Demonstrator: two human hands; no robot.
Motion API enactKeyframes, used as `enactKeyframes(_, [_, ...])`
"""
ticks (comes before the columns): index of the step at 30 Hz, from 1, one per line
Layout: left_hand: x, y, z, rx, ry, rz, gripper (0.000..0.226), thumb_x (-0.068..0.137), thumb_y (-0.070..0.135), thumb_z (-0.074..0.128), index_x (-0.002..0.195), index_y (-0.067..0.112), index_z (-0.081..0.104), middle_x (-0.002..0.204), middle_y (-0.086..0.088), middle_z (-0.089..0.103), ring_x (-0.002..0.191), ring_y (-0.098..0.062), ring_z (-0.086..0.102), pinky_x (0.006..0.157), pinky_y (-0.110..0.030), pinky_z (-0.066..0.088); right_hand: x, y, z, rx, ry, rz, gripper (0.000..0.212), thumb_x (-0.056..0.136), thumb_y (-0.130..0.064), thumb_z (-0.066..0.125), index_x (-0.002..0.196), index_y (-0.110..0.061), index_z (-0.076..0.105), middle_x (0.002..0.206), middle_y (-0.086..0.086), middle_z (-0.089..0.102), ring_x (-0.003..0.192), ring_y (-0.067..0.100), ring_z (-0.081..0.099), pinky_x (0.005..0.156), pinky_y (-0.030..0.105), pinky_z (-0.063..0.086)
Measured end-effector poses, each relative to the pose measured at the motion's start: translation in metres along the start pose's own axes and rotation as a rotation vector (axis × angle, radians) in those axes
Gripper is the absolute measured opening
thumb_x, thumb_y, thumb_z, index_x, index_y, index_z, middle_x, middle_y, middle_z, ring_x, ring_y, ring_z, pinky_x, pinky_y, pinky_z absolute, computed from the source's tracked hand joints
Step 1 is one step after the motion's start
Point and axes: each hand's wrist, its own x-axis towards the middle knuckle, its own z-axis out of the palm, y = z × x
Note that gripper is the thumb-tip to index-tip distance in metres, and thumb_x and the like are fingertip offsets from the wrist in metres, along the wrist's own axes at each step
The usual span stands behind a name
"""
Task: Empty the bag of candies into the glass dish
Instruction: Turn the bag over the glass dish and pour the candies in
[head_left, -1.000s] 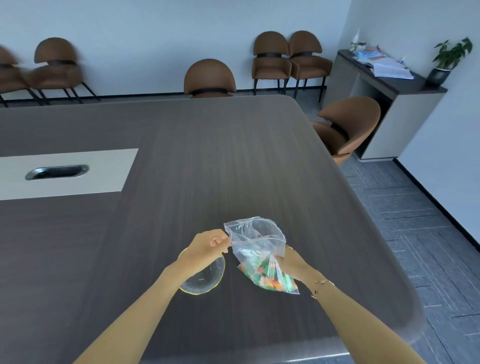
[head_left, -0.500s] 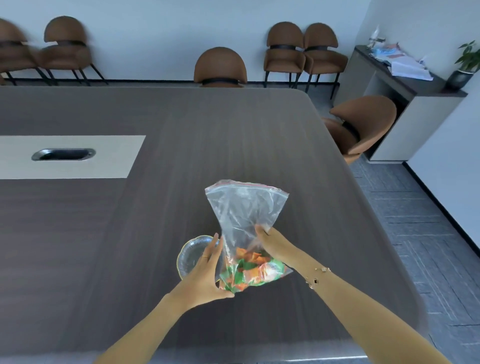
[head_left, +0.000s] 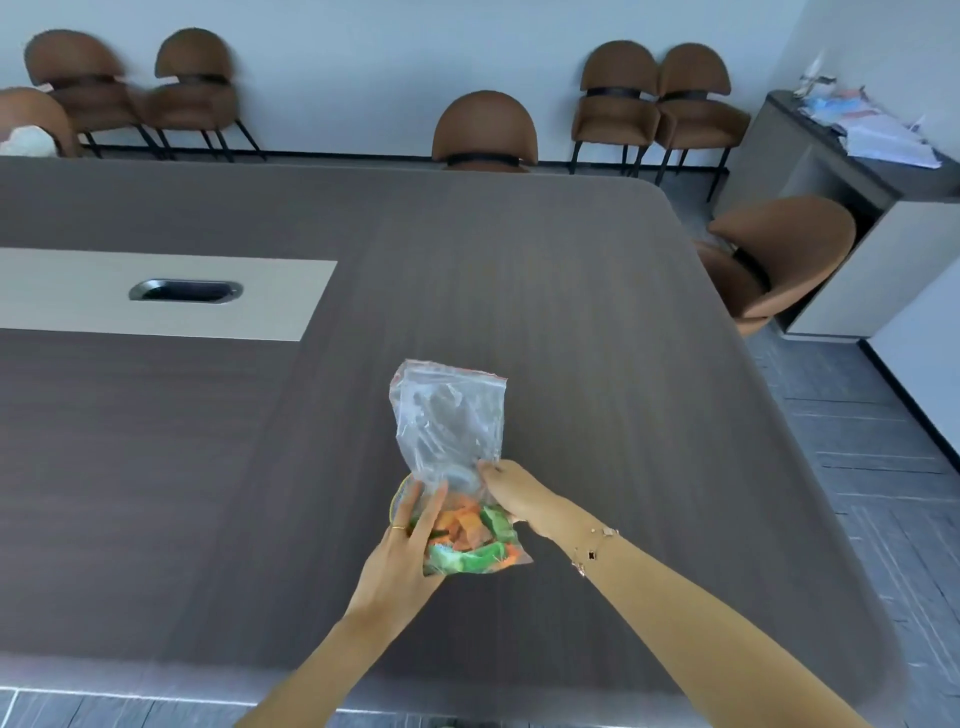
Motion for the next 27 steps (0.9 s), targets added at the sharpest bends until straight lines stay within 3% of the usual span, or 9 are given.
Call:
enactKeyframes(2, [0.001, -0.001, -0.001, 0.018, 0.009, -0.057, 0.078, 0.082, 0.033, 0.067, 0.145, 0.034, 0.022, 0.155, 0.003, 0.027, 0.124, -0.022, 0.051, 0.086, -0.036, 0.057, 0.001, 0.004, 0.008, -0.014, 0.003, 0.012, 0.043, 0.092, -0.045, 0.039, 0.102, -0.008, 0.059, 0.081, 0.003, 0.058, 0.069, 0.015, 0.056, 0.07, 0.031, 0.049])
enactKeyframes(4, [0.0, -0.004, 0.0, 0.016, -0.001, -0.095, 0.07, 0.078, 0.034, 0.069, 0.14, 0.027, 0.037, 0.142, 0.003, 0.045, 0.119, -0.021, 0.054, 0.086, -0.037, 0.057, 0.0, 0.011, 0.017, 0.009, -0.026, 0.033, 0.055, 0.082, -0.052, 0.047, 0.109, -0.006, 0.062, 0.087, 0.004, 0.068, 0.073, 0.018, 0.066, 0.069, 0.03, 0.053])
enactKeyframes(7, [-0.002, -0.011, 0.002, -0.003, -0.045, -0.113, 0.063, 0.074, 0.033, 0.07, 0.132, 0.028, 0.046, 0.128, 0.005, 0.054, 0.108, -0.019, 0.058, 0.079, -0.037, 0.057, -0.005, 0.023, 0.03, -0.048, -0.117, 0.074, 0.051, 0.076, -0.055, 0.056, 0.109, -0.017, 0.065, 0.097, 0.003, 0.074, 0.087, 0.018, 0.071, 0.088, 0.038, 0.057])
enactKeyframes(12, [-0.008, -0.02, 0.007, -0.067, -0.099, -0.121, 0.048, 0.075, 0.031, 0.068, 0.121, 0.03, 0.052, 0.114, 0.011, 0.053, 0.099, -0.014, 0.06, 0.076, -0.03, 0.055, -0.02, 0.035, 0.037, -0.118, -0.207, 0.044, 0.055, 0.075, -0.054, 0.06, 0.117, -0.019, 0.061, 0.106, -0.001, 0.071, 0.099, 0.017, 0.068, 0.096, 0.038, 0.054])
enactKeyframes(15, [-0.009, -0.025, 0.007, -0.144, -0.135, -0.151, 0.044, 0.072, 0.029, 0.07, 0.113, 0.028, 0.055, 0.1, 0.017, 0.047, 0.09, -0.011, 0.057, 0.079, -0.028, 0.053, -0.034, 0.037, 0.039, -0.016, -0.206, -0.082, 0.067, 0.084, -0.035, 0.066, 0.138, -0.026, 0.026, 0.106, -0.019, 0.052, 0.106, 0.01, 0.057, 0.094, 0.027, 0.05])
enactKeyframes(18, [-0.005, -0.032, 0.004, -0.172, -0.199, -0.156, 0.048, 0.069, 0.031, 0.074, 0.113, 0.028, 0.055, 0.098, 0.015, 0.048, 0.09, -0.009, 0.055, 0.084, -0.026, 0.051, -0.04, 0.047, 0.044, -0.077, -0.189, -0.17, 0.109, 0.078, -0.029, 0.073, 0.148, -0.033, -0.01, 0.136, -0.007, 0.036, 0.117, 0.009, 0.052, 0.094, 0.024, 0.05])
enactKeyframes(20, [-0.002, -0.034, 0.003, -0.159, -0.241, -0.138, 0.049, 0.069, 0.033, 0.073, 0.113, 0.03, 0.053, 0.102, 0.013, 0.052, 0.093, -0.01, 0.057, 0.085, -0.027, 0.051, -0.044, 0.053, 0.044, -0.248, -0.189, -0.236, 0.108, 0.076, -0.032, 0.076, 0.15, -0.033, -0.003, 0.141, -0.004, 0.023, 0.129, 0.014, 0.041, 0.103, 0.024, 0.042])
enactKeyframes(22, [0.001, -0.035, 0.004, -0.142, -0.262, -0.111, 0.045, 0.069, 0.033, 0.072, 0.11, 0.032, 0.053, 0.106, 0.009, 0.056, 0.093, -0.01, 0.059, 0.085, -0.03, 0.053, -0.043, 0.059, 0.045, -0.396, -0.169, -0.307, 0.09, 0.078, -0.032, 0.074, 0.148, -0.029, 0.016, 0.149, 0.0, 0.021, 0.132, 0.017, 0.039, 0.108, 0.024, 0.037])
enactKeyframes(27, [0.004, -0.035, 0.005, -0.128, -0.28, -0.122, 0.041, 0.067, 0.032, 0.065, 0.106, 0.037, 0.052, 0.103, 0.01, 0.057, 0.09, -0.009, 0.059, 0.083, -0.034, 0.056, -0.04, 0.056, 0.046, -0.431, -0.136, -0.32, 0.077, 0.081, -0.035, 0.07, 0.146, -0.03, 0.027, 0.152, 0.002, 0.021, 0.134, 0.016, 0.038, 0.11, 0.024, 0.035])
